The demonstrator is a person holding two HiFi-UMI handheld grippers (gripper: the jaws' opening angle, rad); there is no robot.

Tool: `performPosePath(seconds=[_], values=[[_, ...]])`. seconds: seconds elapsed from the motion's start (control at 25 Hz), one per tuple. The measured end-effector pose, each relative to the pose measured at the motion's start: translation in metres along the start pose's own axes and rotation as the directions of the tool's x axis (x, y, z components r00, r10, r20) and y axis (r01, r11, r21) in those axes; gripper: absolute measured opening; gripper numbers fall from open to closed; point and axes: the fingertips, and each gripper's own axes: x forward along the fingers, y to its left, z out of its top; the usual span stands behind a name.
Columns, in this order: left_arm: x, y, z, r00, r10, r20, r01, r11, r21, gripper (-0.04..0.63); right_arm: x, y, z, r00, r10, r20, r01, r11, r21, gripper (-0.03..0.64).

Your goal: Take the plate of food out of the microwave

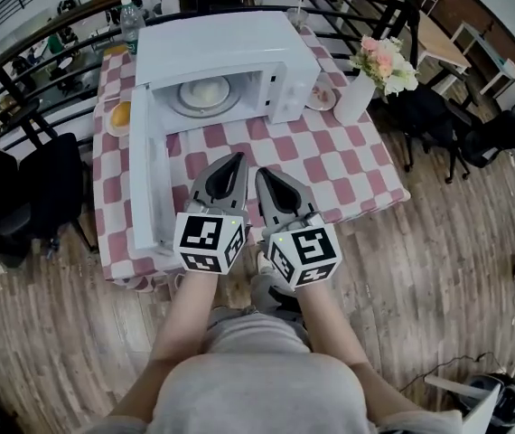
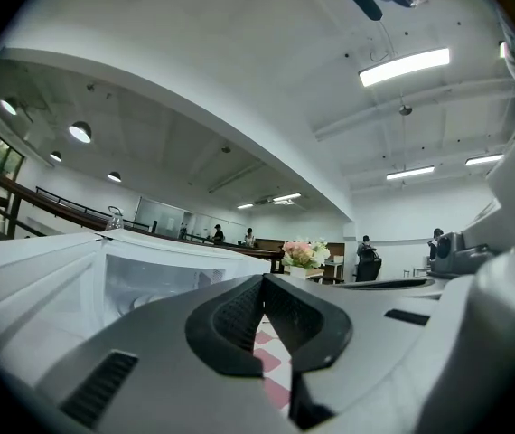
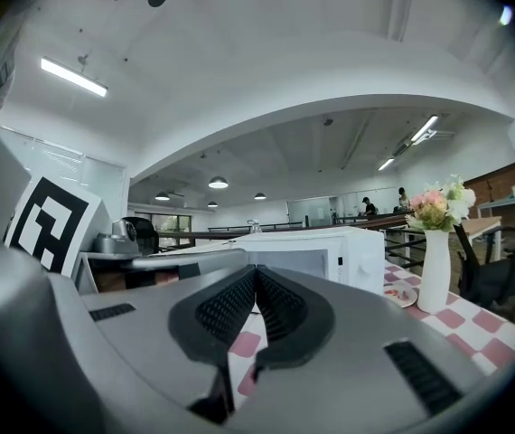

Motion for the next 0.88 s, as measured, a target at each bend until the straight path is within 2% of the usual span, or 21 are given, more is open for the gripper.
performPosePath(seconds=[0.48, 0.88], values=[[0.052, 0.036, -0.010, 0.987, 0.156, -0.028, -0.156, 0.988, 0.007, 0.002, 0.059, -0.039, -0.004, 0.988, 0.155, -0.016, -0.154, 0.988, 0.026, 0.023], [0.091, 0.065, -0.021, 0.951, 0.310, -0.015, -0.310, 0.949, -0.061, 0.003, 0.097, -0.072, -0.011, 0.960, 0.275, -0.047, -0.274, 0.961, 0.020, 0.023]])
